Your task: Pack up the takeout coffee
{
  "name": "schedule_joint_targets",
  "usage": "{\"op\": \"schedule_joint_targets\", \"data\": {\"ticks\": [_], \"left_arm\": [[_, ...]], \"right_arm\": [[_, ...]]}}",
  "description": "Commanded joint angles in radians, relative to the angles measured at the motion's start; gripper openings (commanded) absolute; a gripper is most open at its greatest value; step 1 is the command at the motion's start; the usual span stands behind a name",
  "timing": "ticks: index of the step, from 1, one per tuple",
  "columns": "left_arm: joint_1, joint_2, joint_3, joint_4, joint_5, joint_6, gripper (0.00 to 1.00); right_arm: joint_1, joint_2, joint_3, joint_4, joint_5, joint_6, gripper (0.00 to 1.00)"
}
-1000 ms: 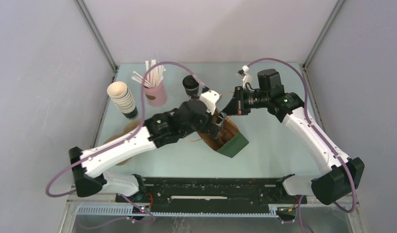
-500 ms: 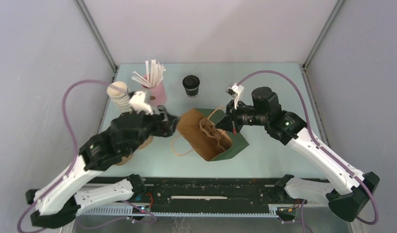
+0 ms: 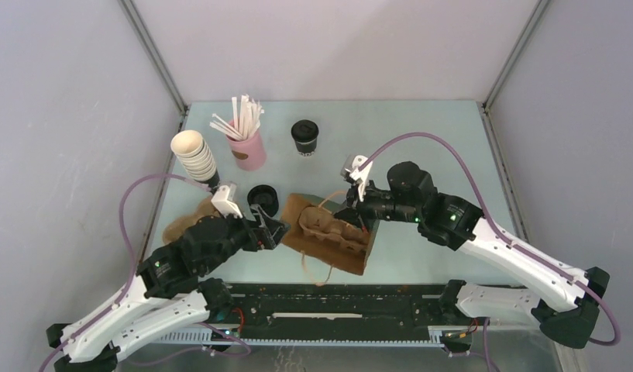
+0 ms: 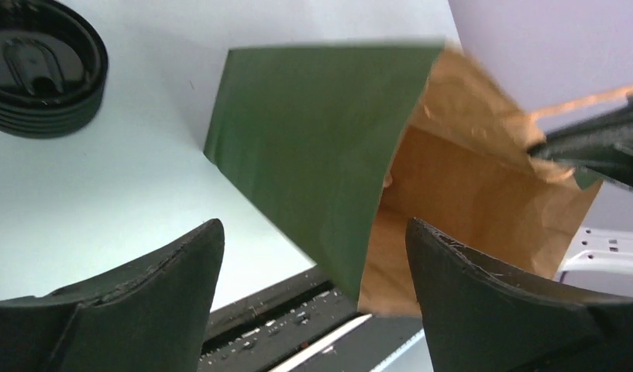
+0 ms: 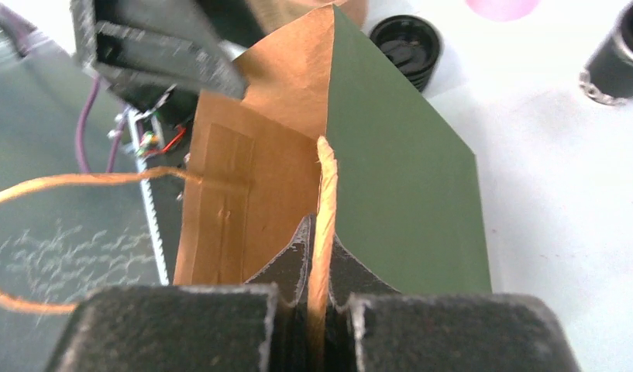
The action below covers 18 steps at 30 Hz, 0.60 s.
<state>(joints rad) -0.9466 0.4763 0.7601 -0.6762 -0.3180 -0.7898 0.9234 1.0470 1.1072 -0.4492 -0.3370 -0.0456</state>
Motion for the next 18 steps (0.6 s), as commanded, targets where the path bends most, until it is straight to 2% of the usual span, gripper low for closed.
{"op": "schedule_joint_targets", "data": {"ticks": [1,3,6,10,14,18], "left_arm": [[0.005,0.002,-0.012,0.052,0.086,-0.07,0.88],[0.004,0.024,0.021,0.034,0.071,-0.084,0.86],[0.005,0.068,0.087,-0.029,-0.002,-0.104,0.87],[0.006,0.142,0.163,-0.058,-0.029,-0.136,0.87],[0.007,0.19,0.24,-0.032,0.0,-0.15,0.83],[0.021,0.2,0.369,-0.104,-0.094,-0.103,0.92]], "right_arm": [[0.059,0.003,0.005,0.118,0.313,0.092,0.0],[0.088,0.003,0.005,0.152,0.426,0.135,0.0],[0.092,-0.004,0.02,0.158,0.56,0.224,0.0],[0.095,-0.014,0.052,0.15,0.677,0.348,0.0],[0.121,-0.001,0.057,0.185,0.737,0.319,0.0],[0.119,-0.002,0.06,0.194,0.786,0.285,0.0]]}}
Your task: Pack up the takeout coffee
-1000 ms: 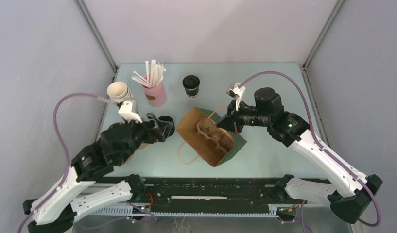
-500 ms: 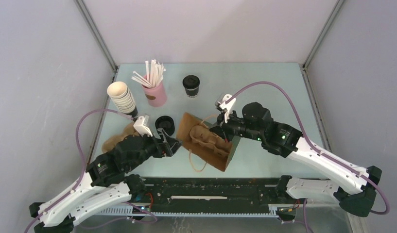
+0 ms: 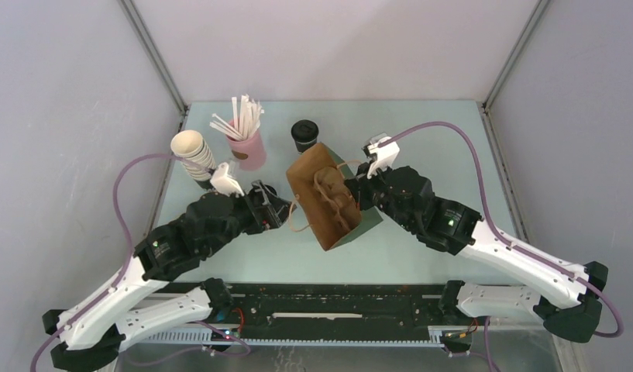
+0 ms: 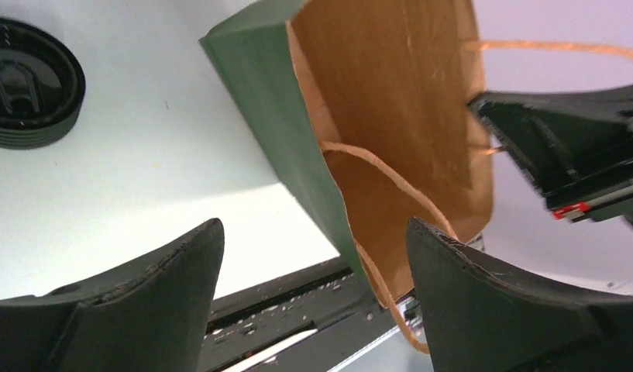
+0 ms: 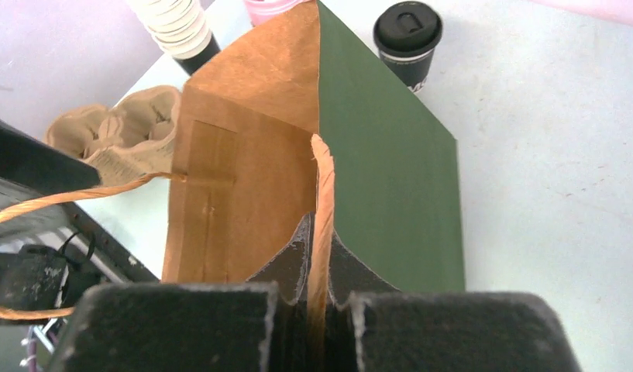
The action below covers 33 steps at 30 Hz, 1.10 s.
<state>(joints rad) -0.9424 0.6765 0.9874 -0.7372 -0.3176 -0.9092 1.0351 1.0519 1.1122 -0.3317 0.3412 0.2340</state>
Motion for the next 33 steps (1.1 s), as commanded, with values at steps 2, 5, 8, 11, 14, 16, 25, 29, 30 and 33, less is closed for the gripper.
{"op": "schedule_joint_targets", "data": {"ticks": [2,5,8,11,14,16,25,29,30,33], "left_arm": [[0.017,0.018,0.203,-0.078,-0.122,0.042,0.93],[0.017,0.051,0.265,-0.124,-0.135,0.06,0.94],[0.016,0.066,0.281,-0.135,-0.126,0.077,0.94],[0.017,0.075,0.296,-0.11,-0.092,0.09,0.94],[0.017,0.099,0.299,-0.026,0.042,0.14,0.94],[0.016,0.14,0.314,-0.017,0.108,0.163,0.94],[-0.003,0.221,0.291,-0.096,0.044,0.17,0.73],[-0.003,0.221,0.283,-0.096,0.041,0.19,0.44],[-0.003,0.221,0.288,-0.092,0.053,0.197,0.33],[-0.001,0.227,0.346,-0.078,0.083,0.238,0.04]], "right_arm": [[0.006,-0.007,0.061,0.078,0.122,-0.005,0.0],[0.004,0.0,0.07,0.081,0.134,-0.014,0.0],[0.005,0.012,0.079,0.08,0.141,-0.017,0.0],[0.003,0.019,0.08,0.086,0.145,-0.008,0.0],[0.0,0.033,0.085,0.093,0.145,0.003,0.0],[-0.003,0.045,0.094,0.086,0.144,0.017,0.0],[-0.013,0.048,0.104,0.07,0.128,0.031,0.0],[-0.014,0.039,0.104,0.051,0.123,0.032,0.0],[-0.015,0.037,0.104,0.045,0.129,0.03,0.0],[-0.021,0.029,0.108,0.021,0.156,0.002,0.0]]}}
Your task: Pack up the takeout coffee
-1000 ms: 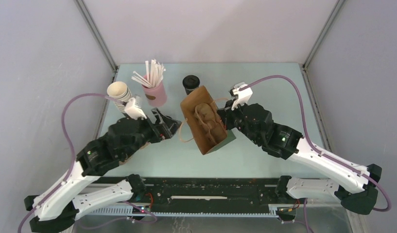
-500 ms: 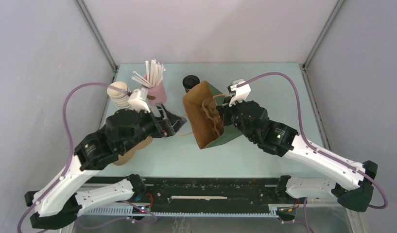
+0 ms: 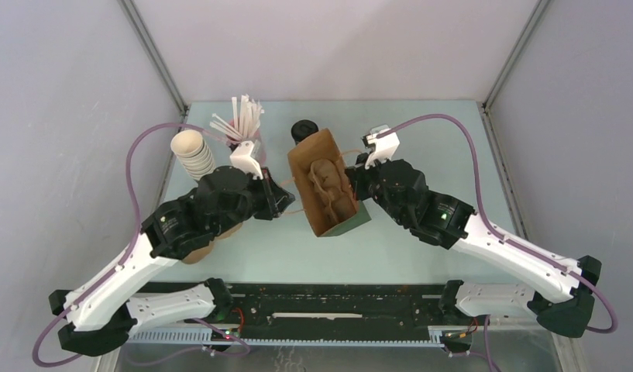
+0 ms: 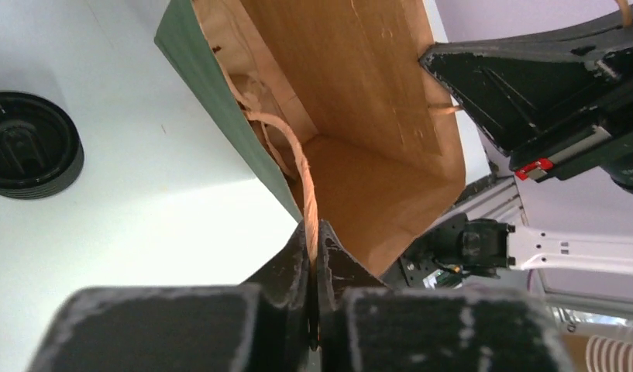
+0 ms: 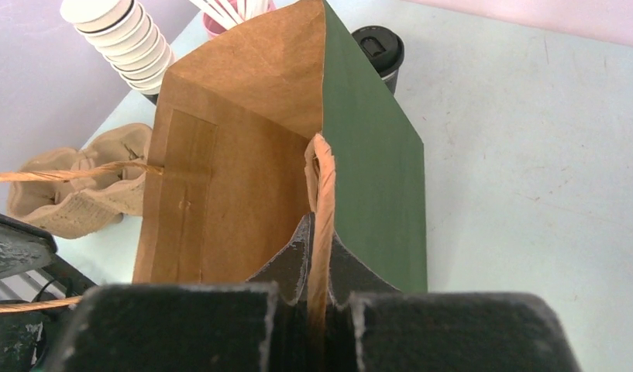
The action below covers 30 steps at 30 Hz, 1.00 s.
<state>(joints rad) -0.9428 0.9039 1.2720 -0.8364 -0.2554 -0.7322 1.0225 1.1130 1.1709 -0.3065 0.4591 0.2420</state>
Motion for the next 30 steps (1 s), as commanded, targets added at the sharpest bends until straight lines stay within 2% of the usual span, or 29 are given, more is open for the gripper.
{"op": "schedule_joint_targets", "data": {"ticks": [1,6,9,11,13,16,18,19,20,23,25,28,30], "left_arm": [[-0.001,0.014,0.112,0.016,0.029,0.086,0.01],[0.0,0.12,0.392,0.047,0.178,0.129,0.0],[0.0,0.141,0.434,0.056,0.2,0.086,0.0],[0.012,0.123,0.379,0.055,0.152,0.039,0.0],[0.08,0.095,0.264,0.074,0.163,-0.007,0.0],[0.269,0.092,0.094,0.12,0.349,-0.061,0.0],[0.342,0.12,0.096,0.129,0.478,-0.073,0.0],[0.34,0.122,0.141,0.134,0.502,-0.067,0.0],[0.319,0.12,0.19,0.136,0.502,-0.061,0.0],[0.246,0.098,0.305,0.109,0.421,-0.056,0.0],[0.258,0.096,0.259,0.116,0.418,-0.062,0.0],[0.371,0.149,0.101,0.128,0.489,-0.053,0.0],[0.434,0.187,0.071,0.124,0.574,-0.054,0.0]], "right_arm": [[-0.011,-0.039,0.057,-0.023,0.052,-0.015,0.0],[0.038,-0.049,0.208,-0.182,0.039,-0.02,0.0],[0.098,-0.048,0.274,-0.256,0.04,0.034,0.0],[0.101,-0.062,0.241,-0.243,0.009,0.108,0.0],[0.076,-0.074,0.144,-0.169,-0.018,0.177,0.06],[-0.048,-0.018,0.099,-0.154,-0.116,0.275,0.1],[-0.179,0.027,0.118,-0.177,-0.283,0.31,0.04],[-0.208,0.045,0.163,-0.227,-0.309,0.308,0.01],[-0.2,0.055,0.234,-0.286,-0.279,0.283,0.0],[-0.06,0.045,0.368,-0.372,-0.118,0.186,0.0],[-0.052,0.025,0.332,-0.337,-0.153,0.195,0.01],[-0.177,0.022,0.142,-0.186,-0.306,0.251,0.02],[-0.248,0.061,0.149,-0.228,-0.424,0.297,0.0]]}}
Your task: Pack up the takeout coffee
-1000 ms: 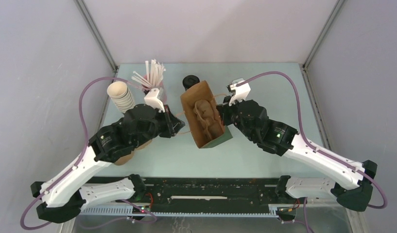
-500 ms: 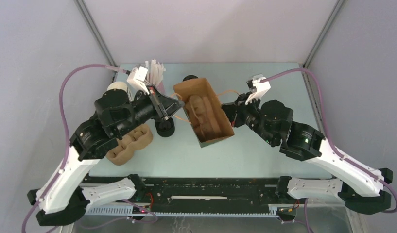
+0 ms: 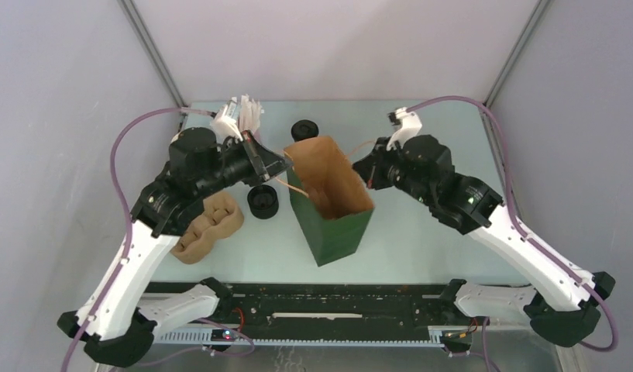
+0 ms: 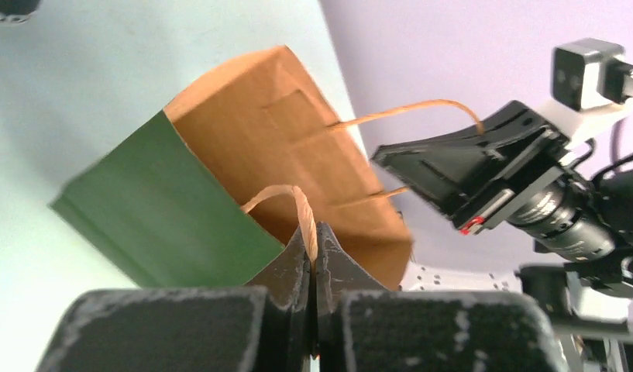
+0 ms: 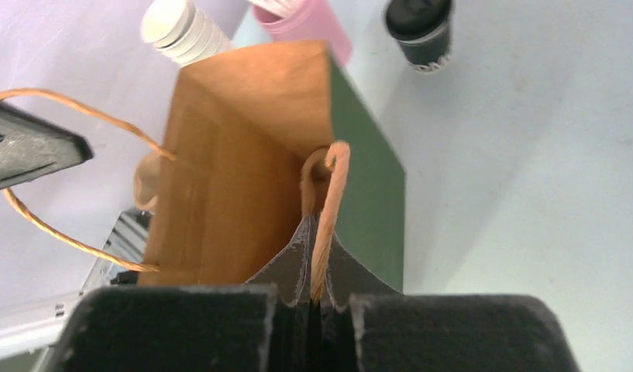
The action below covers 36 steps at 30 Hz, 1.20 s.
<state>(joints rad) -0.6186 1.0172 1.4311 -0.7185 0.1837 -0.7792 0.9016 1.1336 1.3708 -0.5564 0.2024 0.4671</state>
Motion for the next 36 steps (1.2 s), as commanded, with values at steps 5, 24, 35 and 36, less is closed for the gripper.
{"op": "schedule_joint_targets", "data": {"ticks": [5,24,35,36], "left_arm": [[-0.124,0.05,0.251,-0.09,-0.081,0.079,0.0],[0.018,0.081,-0.005,-0.039,0.034,0.153,0.0],[0.051,0.007,0.03,-0.046,-0.151,0.236,0.0],[0.062,0.019,0.01,-0.036,-0.098,0.241,0.0]], "right_arm": [[0.081,-0.013,0.145,-0.096,0.061,-0.061,0.04],[-0.022,0.066,0.075,-0.035,-0.138,-0.052,0.0],[-0.073,-0.072,-0.12,0.136,-0.355,-0.009,0.05],[-0.051,-0.087,-0.139,0.146,-0.339,-0.013,0.06]]}}
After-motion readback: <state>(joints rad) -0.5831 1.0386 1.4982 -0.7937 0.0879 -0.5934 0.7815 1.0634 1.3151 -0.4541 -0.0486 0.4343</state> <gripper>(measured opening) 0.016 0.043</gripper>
